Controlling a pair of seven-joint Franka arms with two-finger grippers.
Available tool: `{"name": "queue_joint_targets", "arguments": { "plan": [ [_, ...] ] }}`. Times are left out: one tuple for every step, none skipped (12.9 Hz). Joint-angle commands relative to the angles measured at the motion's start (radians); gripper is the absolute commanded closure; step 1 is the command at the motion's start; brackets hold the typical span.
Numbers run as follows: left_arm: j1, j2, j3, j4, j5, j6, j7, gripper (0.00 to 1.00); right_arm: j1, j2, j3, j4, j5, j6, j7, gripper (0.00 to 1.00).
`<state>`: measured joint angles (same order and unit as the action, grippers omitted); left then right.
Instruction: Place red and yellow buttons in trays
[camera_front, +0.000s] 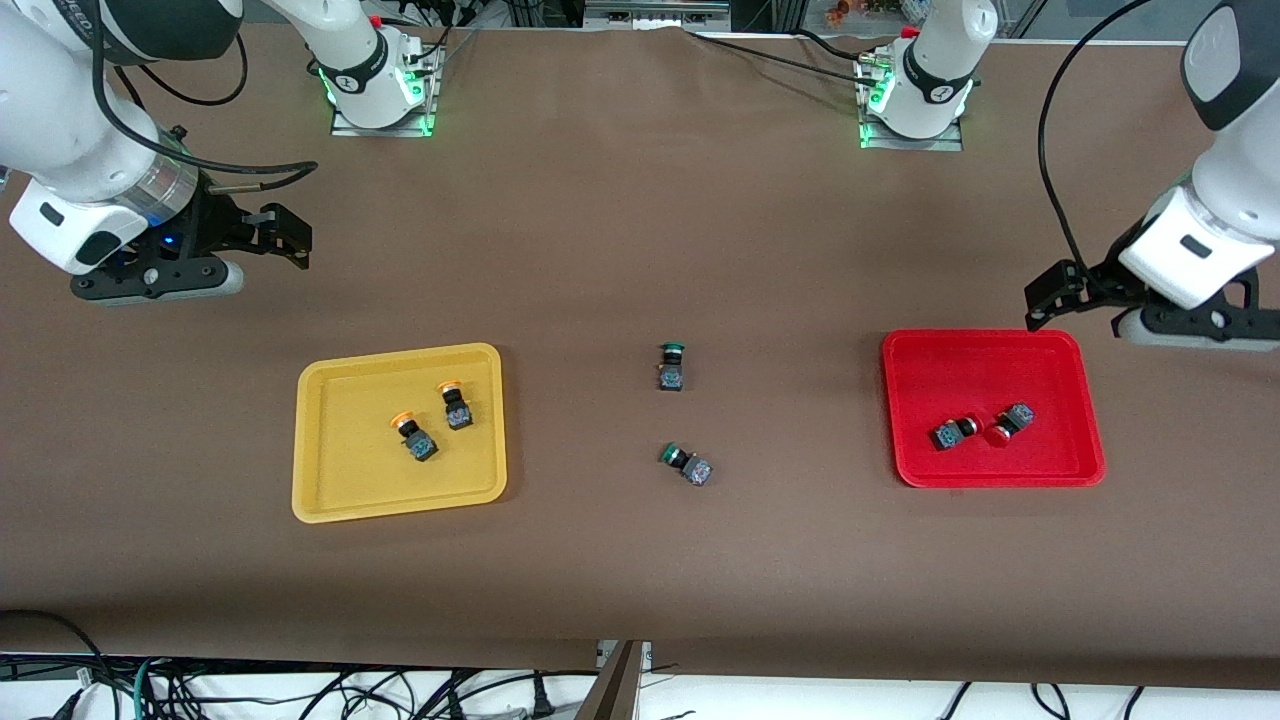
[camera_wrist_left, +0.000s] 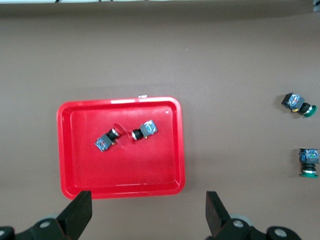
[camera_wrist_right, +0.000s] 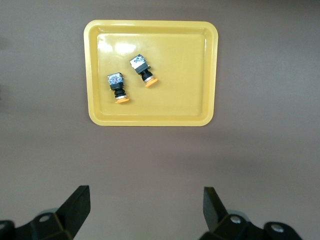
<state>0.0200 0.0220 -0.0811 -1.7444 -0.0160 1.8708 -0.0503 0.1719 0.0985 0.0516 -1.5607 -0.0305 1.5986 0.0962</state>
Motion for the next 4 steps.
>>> {"name": "queue_joint_targets", "arguments": {
  "plan": [
    [-0.012,-0.074,0.02,-0.092,-0.003,0.031,0.003,0.0,-0.014,0.01,0.008,0.027,0.003,-0.023,0.013,0.0],
    [-0.014,-0.063,0.018,-0.083,0.017,0.009,0.003,0.0,-0.014,0.01,0.008,0.027,0.003,-0.023,0.013,0.0],
    [-0.017,-0.059,0.02,-0.076,0.021,-0.018,0.003,0.0,-0.012,0.01,0.008,0.027,0.003,-0.023,0.013,0.0],
    [-0.015,-0.039,0.02,-0.055,0.021,-0.038,0.003,0.0,-0.014,0.009,0.008,0.027,0.003,-0.023,0.013,0.0]
  ]
}}
